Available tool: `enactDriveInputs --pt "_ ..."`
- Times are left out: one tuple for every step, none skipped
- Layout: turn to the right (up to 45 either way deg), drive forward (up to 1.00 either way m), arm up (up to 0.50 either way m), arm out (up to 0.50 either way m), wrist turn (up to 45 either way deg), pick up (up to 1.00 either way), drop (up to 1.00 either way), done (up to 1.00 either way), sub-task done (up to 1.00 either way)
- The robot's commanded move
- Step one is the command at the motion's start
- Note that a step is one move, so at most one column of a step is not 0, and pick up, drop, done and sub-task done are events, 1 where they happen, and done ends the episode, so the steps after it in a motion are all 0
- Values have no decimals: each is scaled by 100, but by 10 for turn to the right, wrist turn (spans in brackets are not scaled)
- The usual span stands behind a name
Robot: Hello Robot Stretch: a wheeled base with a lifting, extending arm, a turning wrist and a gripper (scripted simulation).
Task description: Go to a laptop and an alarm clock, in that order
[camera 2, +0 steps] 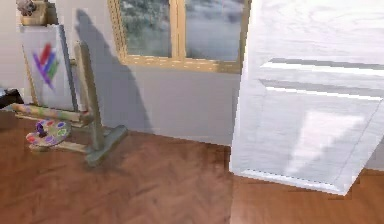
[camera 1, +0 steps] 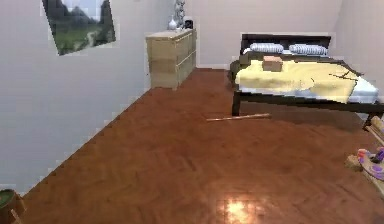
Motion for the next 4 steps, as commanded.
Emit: enactDriveInputs --pt "0 100 0 0 0 0 0 0 0" --pt "0 100 0 0 0 0 0 0 0" --pt "-60 0 0 0 0 0 0 0 0" --pt "0 55 0 0 0 0 0 0 0"
